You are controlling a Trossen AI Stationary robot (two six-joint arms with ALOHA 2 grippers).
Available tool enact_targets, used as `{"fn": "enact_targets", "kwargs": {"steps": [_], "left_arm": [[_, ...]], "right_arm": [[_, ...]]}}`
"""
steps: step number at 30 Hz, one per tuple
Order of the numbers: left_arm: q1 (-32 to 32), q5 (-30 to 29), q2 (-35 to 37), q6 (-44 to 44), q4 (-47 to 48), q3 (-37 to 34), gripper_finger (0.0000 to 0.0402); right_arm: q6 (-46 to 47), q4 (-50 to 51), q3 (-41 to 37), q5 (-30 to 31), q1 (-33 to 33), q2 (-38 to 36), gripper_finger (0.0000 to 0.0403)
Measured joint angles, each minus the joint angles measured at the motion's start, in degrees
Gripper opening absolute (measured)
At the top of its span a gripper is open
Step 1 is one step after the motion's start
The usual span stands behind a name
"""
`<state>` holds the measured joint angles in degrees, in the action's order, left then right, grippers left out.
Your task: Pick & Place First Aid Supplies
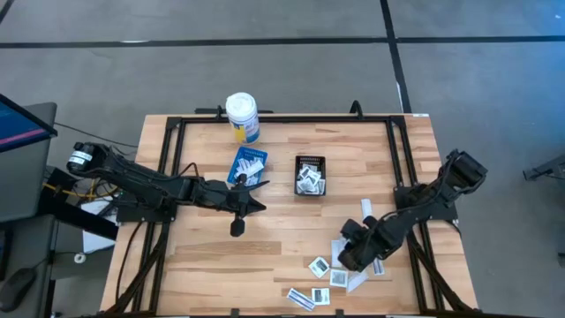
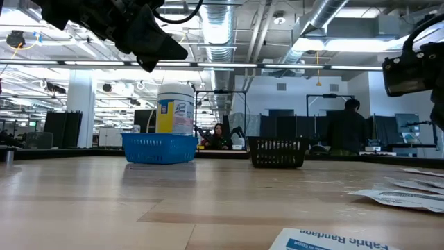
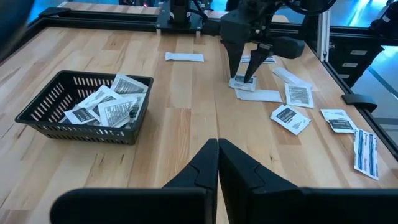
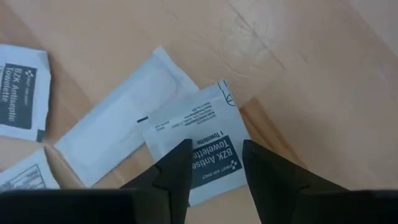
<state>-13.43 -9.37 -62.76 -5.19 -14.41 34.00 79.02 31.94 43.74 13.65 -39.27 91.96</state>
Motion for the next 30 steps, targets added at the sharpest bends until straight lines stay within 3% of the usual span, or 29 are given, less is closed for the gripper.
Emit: {"fn": "enact_targets", "kwargs": {"steps": [5, 14, 22, 30], "left_arm": [[0.0, 0.0, 0.0, 0.0, 0.0, 0.0, 0.0011], [0.0, 0.0, 0.0, 0.0, 0.0, 0.0, 0.0011], [0.0, 0.0, 0.0, 0.0, -0.1, 0.0, 0.0011], [0.0, 0.0, 0.0, 0.0, -0.1, 0.0, 0.0011]], "right_arm": [[-0.5, 1.9, -0.1, 1.6, 0.0, 0.1, 0.0115], [-5.5, -0.5, -0.1, 1.8, 0.2, 1.0, 0.0009], [-10.8, 0.5, 4.6, 5.9, 1.9, 1.1, 0.0002], [-12.1, 0.9, 5.1, 4.0, 3.3, 1.1, 0.0011]]}}
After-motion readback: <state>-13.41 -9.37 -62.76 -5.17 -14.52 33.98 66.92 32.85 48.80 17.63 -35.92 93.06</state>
